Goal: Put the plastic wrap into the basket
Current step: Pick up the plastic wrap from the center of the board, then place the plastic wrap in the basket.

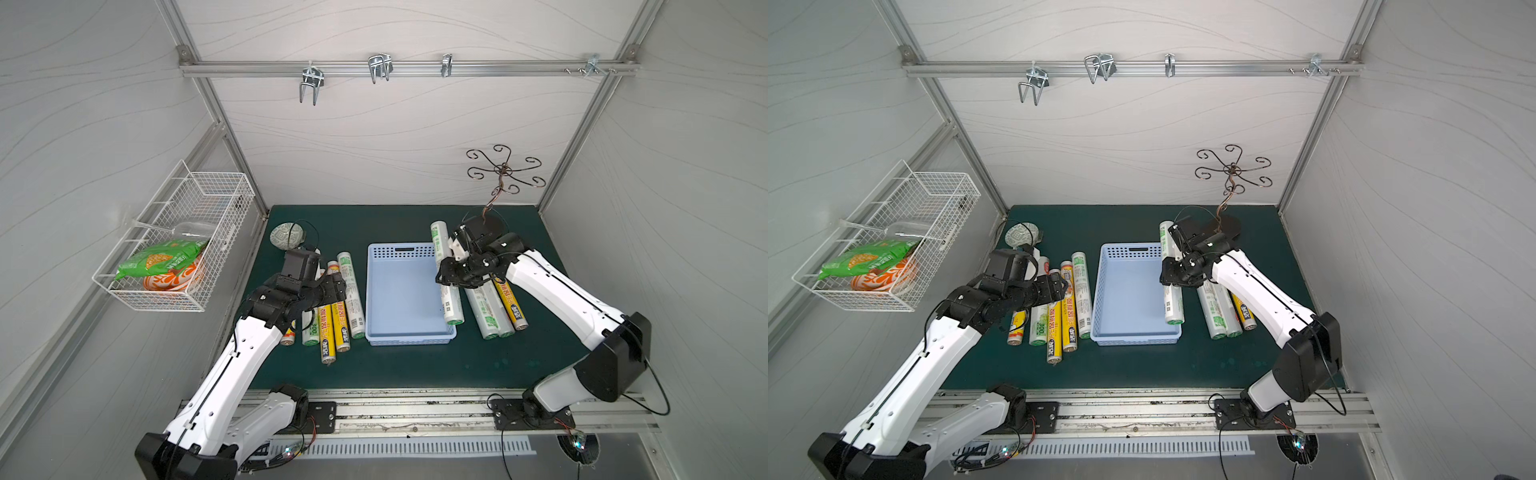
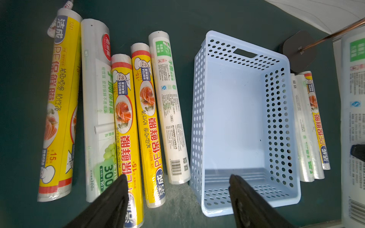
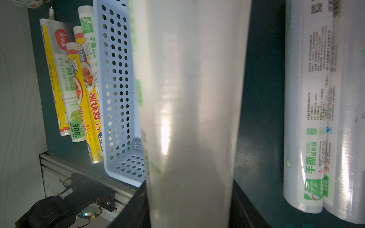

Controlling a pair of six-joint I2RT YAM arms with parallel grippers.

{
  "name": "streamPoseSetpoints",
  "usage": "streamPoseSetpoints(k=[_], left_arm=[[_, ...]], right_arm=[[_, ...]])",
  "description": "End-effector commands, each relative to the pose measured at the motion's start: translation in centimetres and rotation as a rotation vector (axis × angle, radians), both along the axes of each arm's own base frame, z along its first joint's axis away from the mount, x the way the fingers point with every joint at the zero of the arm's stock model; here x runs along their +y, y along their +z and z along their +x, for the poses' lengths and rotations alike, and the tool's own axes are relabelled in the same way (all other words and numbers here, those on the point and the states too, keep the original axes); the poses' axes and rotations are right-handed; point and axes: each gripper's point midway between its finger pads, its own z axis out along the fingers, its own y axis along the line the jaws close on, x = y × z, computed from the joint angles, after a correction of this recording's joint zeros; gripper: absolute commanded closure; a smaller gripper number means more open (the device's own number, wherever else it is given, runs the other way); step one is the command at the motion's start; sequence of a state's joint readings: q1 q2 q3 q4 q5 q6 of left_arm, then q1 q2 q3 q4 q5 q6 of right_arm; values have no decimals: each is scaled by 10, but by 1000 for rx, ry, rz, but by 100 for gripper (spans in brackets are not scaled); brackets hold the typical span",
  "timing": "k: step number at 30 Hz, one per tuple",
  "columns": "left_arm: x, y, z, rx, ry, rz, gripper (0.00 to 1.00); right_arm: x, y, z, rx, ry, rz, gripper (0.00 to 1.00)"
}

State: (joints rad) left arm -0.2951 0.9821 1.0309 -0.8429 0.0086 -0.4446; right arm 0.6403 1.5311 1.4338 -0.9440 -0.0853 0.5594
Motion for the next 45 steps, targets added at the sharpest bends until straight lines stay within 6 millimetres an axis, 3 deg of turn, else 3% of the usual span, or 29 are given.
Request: streamPoseSetpoints(k=[1, 16, 22, 30, 45], left_arm=[[6, 28, 6, -89, 4, 22, 16], [10, 30, -3, -113, 1, 25, 12], [9, 25, -2, -103, -3, 32, 12], [14, 27, -3, -106, 21, 44, 12], [9, 18, -2, -91, 20, 11, 12]], right_arm=[[12, 1, 7, -5, -51, 9, 62], [33, -62, 15, 47, -65, -130, 64], [45, -78, 23, 50, -29, -139, 63], [41, -96, 36, 5, -60, -188, 63], [43, -128, 30, 41, -7, -253, 57]])
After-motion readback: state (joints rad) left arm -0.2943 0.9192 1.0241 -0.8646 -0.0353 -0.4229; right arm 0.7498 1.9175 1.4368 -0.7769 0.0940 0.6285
